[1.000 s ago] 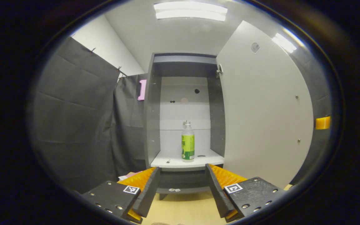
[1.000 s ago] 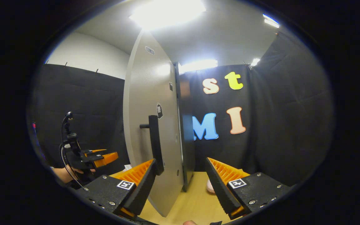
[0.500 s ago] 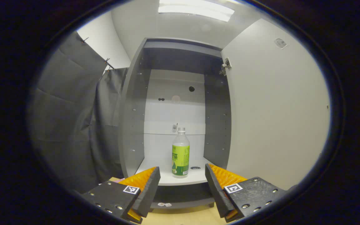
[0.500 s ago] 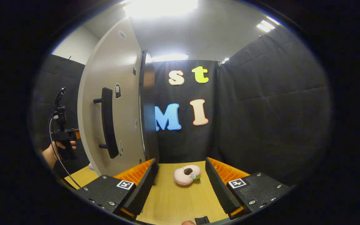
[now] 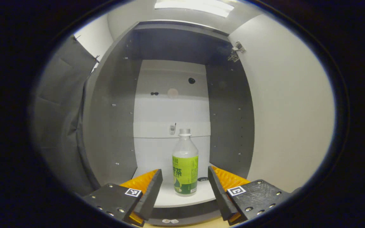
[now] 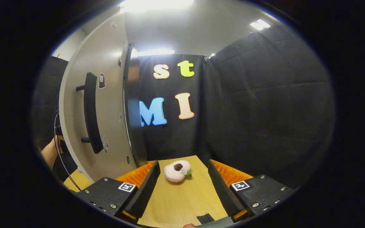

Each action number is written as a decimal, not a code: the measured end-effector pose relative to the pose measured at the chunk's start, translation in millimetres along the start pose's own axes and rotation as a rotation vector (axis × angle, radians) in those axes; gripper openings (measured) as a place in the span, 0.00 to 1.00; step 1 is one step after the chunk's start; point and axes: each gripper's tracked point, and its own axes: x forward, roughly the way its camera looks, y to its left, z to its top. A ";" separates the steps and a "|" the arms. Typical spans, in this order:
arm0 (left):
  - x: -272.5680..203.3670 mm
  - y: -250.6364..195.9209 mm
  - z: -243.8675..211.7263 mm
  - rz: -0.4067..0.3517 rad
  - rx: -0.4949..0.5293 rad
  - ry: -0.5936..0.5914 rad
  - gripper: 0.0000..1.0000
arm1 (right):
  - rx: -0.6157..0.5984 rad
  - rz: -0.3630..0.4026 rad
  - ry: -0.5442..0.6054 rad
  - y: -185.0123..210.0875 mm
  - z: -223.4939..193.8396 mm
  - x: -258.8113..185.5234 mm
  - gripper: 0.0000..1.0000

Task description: Open the cabinet door with the right hand, grasp the bottle in the cabinet with the left hand and place it on the coaster, then close the cabinet door with the right hand.

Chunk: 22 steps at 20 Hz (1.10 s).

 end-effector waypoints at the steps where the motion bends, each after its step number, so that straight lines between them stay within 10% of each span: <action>1: 10.5 -0.1 -4.0 0.001 0.002 0.005 0.87 | 0.002 -0.012 0.006 -1.9 -2.3 0.2 0.94; 12: 79.3 7.0 -33.2 0.017 -0.013 0.071 0.82 | 0.000 -0.076 0.051 -21.1 -14.4 -5.9 0.94; 14: 74.6 9.6 -32.7 0.030 -0.016 0.077 0.66 | 0.000 -0.069 0.049 -22.6 -13.1 -5.6 0.94; 22: 16.9 16.4 -6.9 0.051 -0.047 0.036 0.66 | 0.009 0.027 0.035 -16.9 -8.2 1.0 0.94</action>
